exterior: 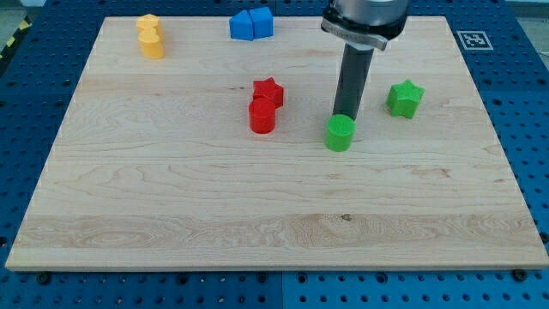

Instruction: Separate the red blocks

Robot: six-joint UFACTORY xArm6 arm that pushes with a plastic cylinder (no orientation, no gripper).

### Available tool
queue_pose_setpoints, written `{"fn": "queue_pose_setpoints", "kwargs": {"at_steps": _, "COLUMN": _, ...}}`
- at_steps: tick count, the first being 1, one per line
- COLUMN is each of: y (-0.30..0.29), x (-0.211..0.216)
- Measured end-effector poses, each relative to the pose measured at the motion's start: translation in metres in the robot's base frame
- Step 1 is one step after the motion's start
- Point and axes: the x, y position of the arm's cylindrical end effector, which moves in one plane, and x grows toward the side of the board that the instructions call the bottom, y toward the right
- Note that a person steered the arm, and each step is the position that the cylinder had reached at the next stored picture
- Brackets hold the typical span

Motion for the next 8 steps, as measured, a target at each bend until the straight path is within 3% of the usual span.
{"fn": "queue_pose_setpoints", "kwargs": {"at_steps": 3, "y": -0.061, "x": -0.002}}
{"fn": "queue_pose_setpoints", "kwargs": {"at_steps": 5, "y": -0.103, "x": -0.037}}
{"fn": "queue_pose_setpoints", "kwargs": {"at_steps": 8, "y": -0.089, "x": -0.036}}
